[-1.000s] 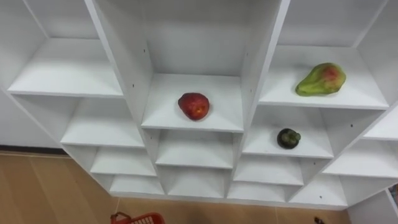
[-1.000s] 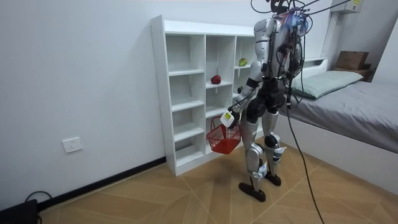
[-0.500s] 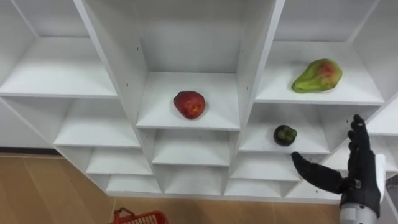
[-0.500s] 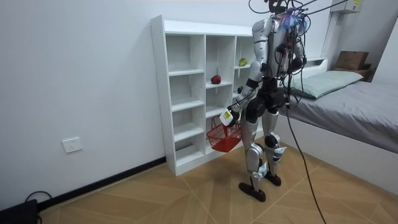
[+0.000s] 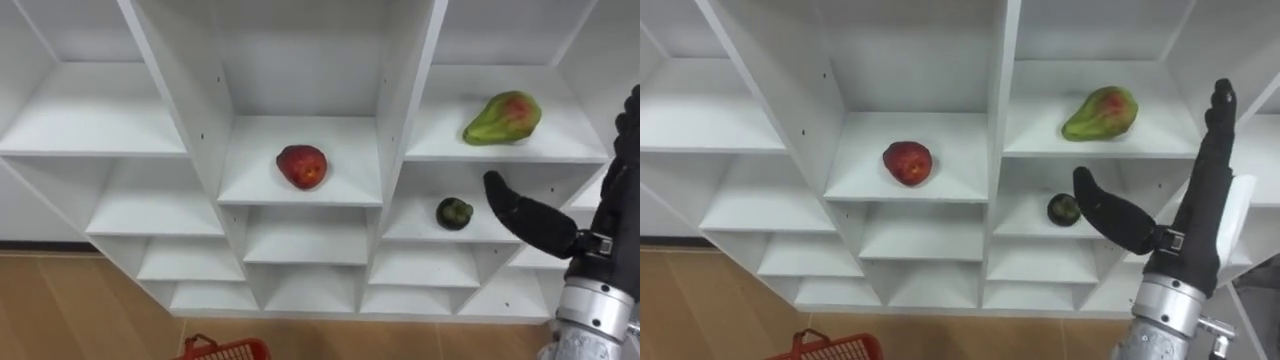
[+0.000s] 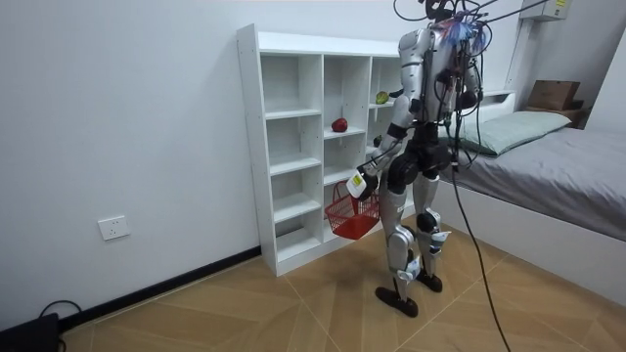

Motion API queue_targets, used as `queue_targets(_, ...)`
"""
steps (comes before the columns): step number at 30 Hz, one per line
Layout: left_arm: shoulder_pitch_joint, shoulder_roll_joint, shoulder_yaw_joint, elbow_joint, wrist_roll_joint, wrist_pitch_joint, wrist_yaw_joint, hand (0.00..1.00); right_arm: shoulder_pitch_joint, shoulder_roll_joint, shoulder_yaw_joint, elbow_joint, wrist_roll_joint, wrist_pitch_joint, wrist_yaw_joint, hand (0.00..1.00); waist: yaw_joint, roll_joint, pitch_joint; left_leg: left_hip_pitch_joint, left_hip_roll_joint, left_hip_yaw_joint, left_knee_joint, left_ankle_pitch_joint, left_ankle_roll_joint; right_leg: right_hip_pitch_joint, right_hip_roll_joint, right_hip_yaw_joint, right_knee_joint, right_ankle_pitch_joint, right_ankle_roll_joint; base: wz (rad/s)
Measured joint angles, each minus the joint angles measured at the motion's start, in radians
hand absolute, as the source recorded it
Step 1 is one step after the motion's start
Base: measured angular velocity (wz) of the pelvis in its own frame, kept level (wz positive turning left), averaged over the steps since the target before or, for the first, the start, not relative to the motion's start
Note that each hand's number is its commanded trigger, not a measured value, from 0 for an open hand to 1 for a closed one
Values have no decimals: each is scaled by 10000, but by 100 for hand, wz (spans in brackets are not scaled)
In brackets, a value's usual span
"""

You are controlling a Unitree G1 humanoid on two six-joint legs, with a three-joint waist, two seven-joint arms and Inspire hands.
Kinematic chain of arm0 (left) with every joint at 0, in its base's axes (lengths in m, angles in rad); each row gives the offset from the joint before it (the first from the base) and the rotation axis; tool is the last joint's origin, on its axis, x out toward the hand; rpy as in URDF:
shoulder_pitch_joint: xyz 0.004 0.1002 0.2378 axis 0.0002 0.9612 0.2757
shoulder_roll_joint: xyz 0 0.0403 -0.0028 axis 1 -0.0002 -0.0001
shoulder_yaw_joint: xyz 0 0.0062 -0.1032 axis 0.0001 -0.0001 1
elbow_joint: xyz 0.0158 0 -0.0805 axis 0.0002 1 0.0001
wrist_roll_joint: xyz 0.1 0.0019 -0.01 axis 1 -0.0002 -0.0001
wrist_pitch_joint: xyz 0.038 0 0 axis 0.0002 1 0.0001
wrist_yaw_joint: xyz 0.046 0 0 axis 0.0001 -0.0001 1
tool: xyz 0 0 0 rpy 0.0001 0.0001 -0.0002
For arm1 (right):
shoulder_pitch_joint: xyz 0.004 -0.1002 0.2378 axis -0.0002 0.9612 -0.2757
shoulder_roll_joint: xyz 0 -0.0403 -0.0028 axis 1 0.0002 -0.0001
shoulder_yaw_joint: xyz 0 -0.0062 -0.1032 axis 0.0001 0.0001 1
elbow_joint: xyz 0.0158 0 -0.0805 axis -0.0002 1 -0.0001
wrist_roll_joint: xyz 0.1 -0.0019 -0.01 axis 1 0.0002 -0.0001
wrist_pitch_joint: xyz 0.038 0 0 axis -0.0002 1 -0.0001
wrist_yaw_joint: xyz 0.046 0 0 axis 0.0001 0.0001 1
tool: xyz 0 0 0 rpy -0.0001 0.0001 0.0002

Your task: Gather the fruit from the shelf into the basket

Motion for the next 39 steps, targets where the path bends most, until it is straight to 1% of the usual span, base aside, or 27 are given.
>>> queue_targets(2, -16, 44, -26, -6, 0, 39, 16, 100, -50, -102, 80, -195, -184, 0, -125, 0, 42, -33, 15, -9, 1, -2, 0, 1, 1, -2, 3, 2, 6, 5, -8, 0)
queue_targets(4, -40, 116, -166, -1, -10, 52, 68, 100, -270, -186, 274, -215, -381, -2, -326, 0, 38, -101, 0, 2, 2, -5, 1, 2, 0, 9, 2, -1, 7, 9, -14, 0)
queue_targets(8, -141, 160, -429, 6, -10, 61, 62, 100, -520, -201, 317, -215, -442, -2, -458, 0, 104, -167, 4, 9, -1, -27, 2, 2, 0, 34, -2, -16, 5, 14, -14, 0)
queue_targets(14, -341, 160, -431, 29, -13, 422, -5, 100, -606, -236, 314, -214, -438, 12, -549, 0, 262, -139, 33, -17, 9, -77, -2, 0, -1, 77, 0, -103, 9, 20, -22, 2)
queue_targets(17, -418, 162, -427, 39, -5, 545, -25, 100, -758, -432, 312, -214, -372, 20, -535, 0, 264, -128, 44, 2, 11, -170, -10, 0, -2, 143, -10, -251, -3, 21, -23, 8)
queue_targets(20, -426, 164, -362, 28, 19, 696, -213, 100, -952, -507, 298, -210, -243, 76, -316, 0, 297, -136, 48, -2, 22, -186, -7, 1, -3, 145, -5, -271, -9, 21, -24, 1)
queue_targets(22, -436, 159, -257, -4, 36, 784, -324, 100, -1078, -507, 284, -174, -193, 191, -17, 0, 282, -138, 46, -3, 19, -186, -1, 1, -3, 152, -16, -303, -12, 21, -24, 0)
queue_targets(27, -407, 160, -244, -236, 35, 853, -475, 100, -1128, -518, 260, -154, 93, 258, 628, 0, 265, -154, 47, 2, 20, -215, 2, 1, -3, 160, -44, -530, -12, 21, -24, 0)
queue_targets(29, -401, 159, -230, -236, 34, 868, -558, 100, -1264, -518, 251, -131, 408, 433, 913, 0, 257, -156, 49, 2, 21, -215, 2, 1, -3, 160, -46, -561, -12, 21, -24, 0)
queue_targets(32, -397, 164, -206, -317, 39, 956, -622, 100, -1564, -566, 85, 367, 593, 484, 1190, 0, 228, -218, 77, 12, 21, -224, 23, 2, -3, 161, -51, -591, -15, 21, -24, 0)
queue_targets(34, -346, 175, -179, -537, 68, 1013, -702, 100, -1796, -660, -142, 815, 905, 688, 1369, 0, 244, -305, 122, -1, 18, -227, 36, 2, -2, 158, -57, -607, -14, 21, -24, 0)
queue_targets(35, -317, 181, -142, -604, 71, 1016, -740, 100, -1844, -703, -157, 885, 1035, 715, 1378, 0, 246, -322, 127, -3, 18, -234, 38, 2, -2, 157, -57, -615, -16, 21, -24, 0)
queue_targets(37, -306, 203, -14, -678, 66, 1038, -860, 100, -2010, -920, -203, 1054, 1616, 870, 1531, 0, 244, -375, 106, -8, 17, -261, 38, 2, -2, 157, -57, -650, -25, 21, -24, 2)
queue_targets(39, -230, 213, 63, -790, 67, 1118, -890, 100, -2035, -1047, -225, 1072, 1905, 883, 1593, 0, 243, -405, 87, -14, 18, -283, 39, 3, -4, 160, -57, -675, -34, 21, -24, 4)
